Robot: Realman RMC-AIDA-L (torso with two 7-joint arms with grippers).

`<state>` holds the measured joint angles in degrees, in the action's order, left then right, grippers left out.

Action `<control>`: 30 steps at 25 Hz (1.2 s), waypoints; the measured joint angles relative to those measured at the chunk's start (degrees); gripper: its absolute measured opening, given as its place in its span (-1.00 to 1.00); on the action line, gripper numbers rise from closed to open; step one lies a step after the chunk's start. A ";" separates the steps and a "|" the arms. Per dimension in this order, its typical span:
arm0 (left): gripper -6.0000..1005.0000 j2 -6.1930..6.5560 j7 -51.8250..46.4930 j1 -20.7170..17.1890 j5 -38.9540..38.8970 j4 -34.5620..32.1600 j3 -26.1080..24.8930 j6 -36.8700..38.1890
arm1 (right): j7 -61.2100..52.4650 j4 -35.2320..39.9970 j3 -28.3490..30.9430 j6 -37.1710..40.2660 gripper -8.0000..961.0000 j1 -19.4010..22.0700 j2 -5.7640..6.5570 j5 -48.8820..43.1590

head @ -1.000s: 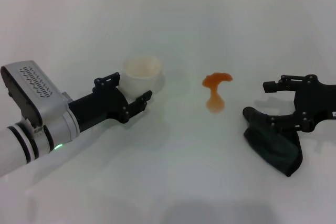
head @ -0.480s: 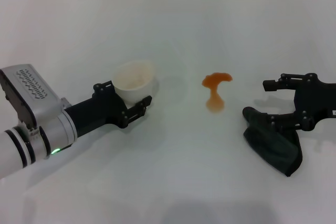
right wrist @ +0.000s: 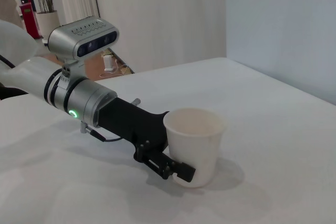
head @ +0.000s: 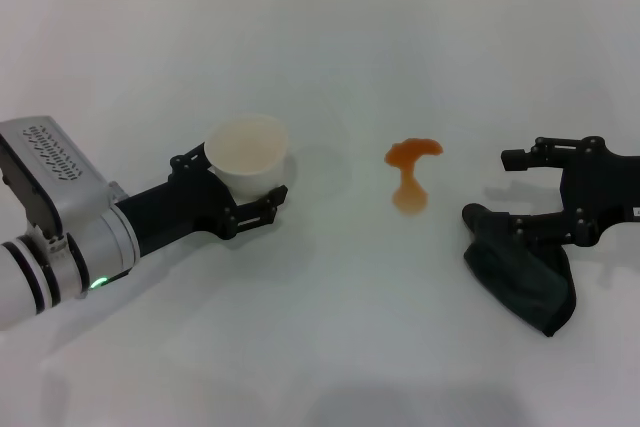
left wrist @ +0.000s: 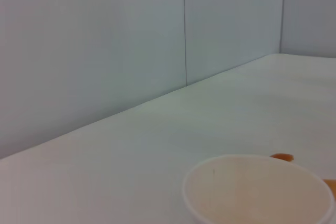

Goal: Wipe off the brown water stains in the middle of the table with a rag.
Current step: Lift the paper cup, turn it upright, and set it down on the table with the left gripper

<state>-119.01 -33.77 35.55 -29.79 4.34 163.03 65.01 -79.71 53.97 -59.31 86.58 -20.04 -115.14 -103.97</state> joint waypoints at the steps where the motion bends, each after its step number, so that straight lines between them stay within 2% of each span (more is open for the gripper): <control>1: 0.59 0.01 0.00 0.04 0.00 0.06 0.00 0.01 | 0.00 0.00 0.00 -0.01 0.72 -0.01 0.00 0.00; 7: 0.73 0.01 -0.16 0.13 0.54 0.16 0.00 0.31 | 0.00 0.01 0.02 -0.18 0.72 -0.10 0.00 0.00; 30: 0.73 0.07 -8.61 0.48 3.72 5.33 0.00 5.96 | -0.01 0.09 0.43 -0.18 0.72 -0.10 0.09 0.00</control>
<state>-118.94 -42.38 36.03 -26.07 9.67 163.04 70.98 -79.72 54.05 -58.88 86.39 -20.14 -115.04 -103.97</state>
